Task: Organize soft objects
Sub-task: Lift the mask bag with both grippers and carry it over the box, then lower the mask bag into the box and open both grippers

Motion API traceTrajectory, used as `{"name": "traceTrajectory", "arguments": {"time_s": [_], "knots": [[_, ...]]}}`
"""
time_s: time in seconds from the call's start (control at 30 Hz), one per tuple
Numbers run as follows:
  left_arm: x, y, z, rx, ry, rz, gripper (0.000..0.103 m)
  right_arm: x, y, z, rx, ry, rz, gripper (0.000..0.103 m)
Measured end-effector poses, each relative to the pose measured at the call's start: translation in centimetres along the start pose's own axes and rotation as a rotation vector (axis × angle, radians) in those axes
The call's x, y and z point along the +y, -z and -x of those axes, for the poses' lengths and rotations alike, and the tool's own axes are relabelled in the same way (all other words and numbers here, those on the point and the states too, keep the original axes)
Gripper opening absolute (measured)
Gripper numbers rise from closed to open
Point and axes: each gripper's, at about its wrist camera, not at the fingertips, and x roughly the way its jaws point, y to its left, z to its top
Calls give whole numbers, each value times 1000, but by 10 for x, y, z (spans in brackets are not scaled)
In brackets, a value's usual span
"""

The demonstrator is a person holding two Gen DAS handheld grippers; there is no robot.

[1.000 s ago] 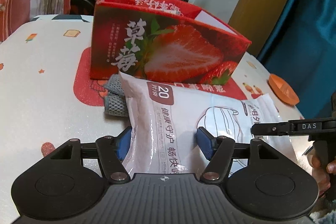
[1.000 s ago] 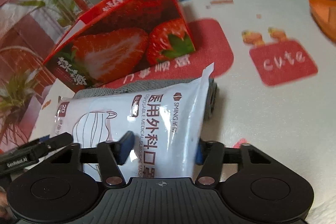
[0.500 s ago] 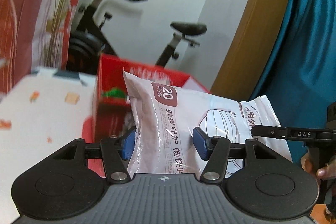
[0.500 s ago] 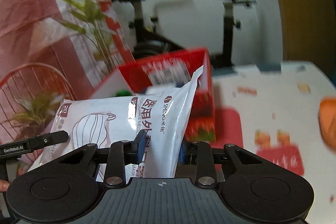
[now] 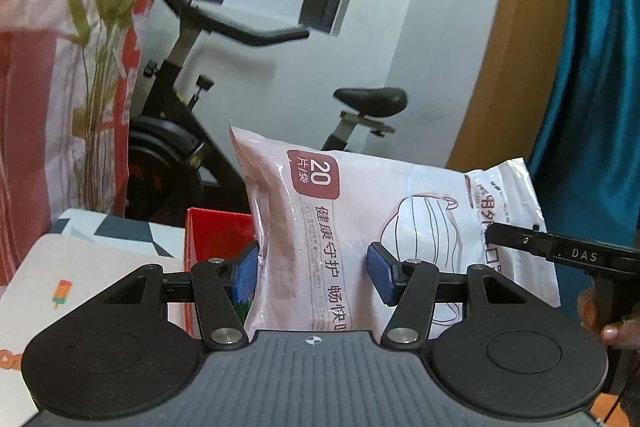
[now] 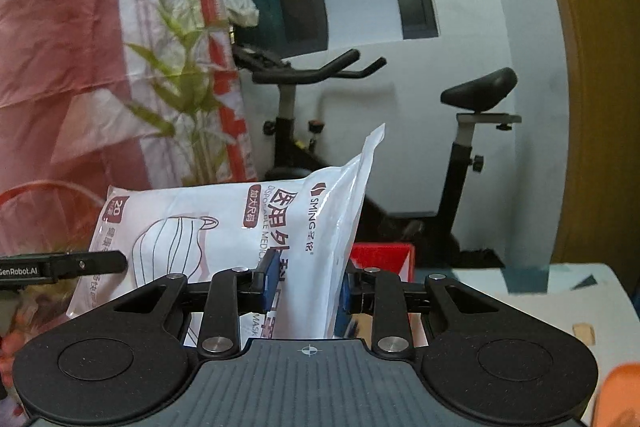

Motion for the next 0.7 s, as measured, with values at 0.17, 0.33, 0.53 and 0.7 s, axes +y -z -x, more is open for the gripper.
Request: {"name": "traceTrajectory", "arguments": {"time_s": [0.17,0.33,0.53,0.7], "knots": [[17,-5,-39,67,-26,54,60,-14,-4,-43,33,29,-22,26],[28,2,-65,157,-58,45,61,-27,8,-75,94,38,-48,25],[37,9,-82,247,-105,-2,60,-45,31,-99,154,29,-110,20],[41,10,-84,273,-122,-29,60,-40,43,-107,179,24,-85,11]]}}
